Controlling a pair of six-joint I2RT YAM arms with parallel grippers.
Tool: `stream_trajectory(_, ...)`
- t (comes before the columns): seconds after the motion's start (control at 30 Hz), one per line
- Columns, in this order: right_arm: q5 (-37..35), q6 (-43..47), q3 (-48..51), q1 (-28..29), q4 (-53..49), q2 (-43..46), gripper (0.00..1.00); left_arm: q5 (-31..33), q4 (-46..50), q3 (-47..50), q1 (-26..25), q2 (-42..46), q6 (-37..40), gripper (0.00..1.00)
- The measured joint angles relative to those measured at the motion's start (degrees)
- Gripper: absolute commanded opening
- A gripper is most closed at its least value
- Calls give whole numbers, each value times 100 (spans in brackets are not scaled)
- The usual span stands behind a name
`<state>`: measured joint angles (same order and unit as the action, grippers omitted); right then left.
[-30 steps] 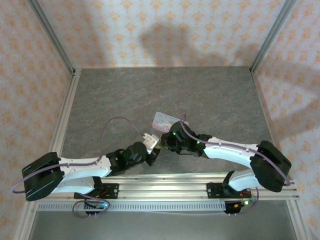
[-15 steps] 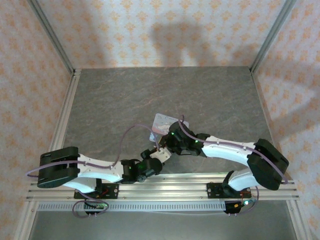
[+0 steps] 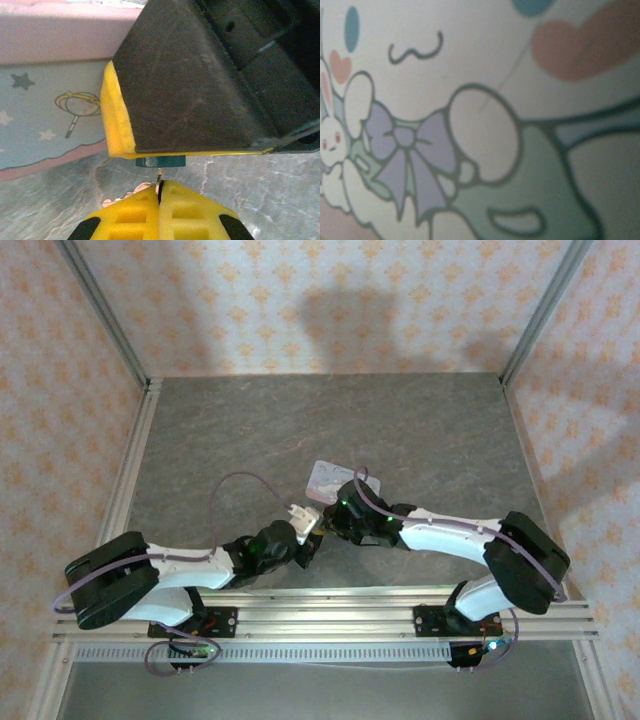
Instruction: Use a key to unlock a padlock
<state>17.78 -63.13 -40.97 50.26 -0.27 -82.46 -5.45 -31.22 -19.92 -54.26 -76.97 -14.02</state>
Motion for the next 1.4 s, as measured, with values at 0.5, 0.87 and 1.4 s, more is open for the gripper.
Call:
stream_trajectory(0.5, 28, 42, 175, -92, -103, 214, 4, -1104, -439, 85, 411, -138, -533, 0)
stream_trajectory(0.87, 63, 101, 149, -92, -205, 238, 18, -649, 50, -76, 153, -20, -83, 0)
stream_trajectory(1.4, -22, 81, 44, -96, -647, 238, 43, 638, 621, -214, -529, -35, 367, 0)
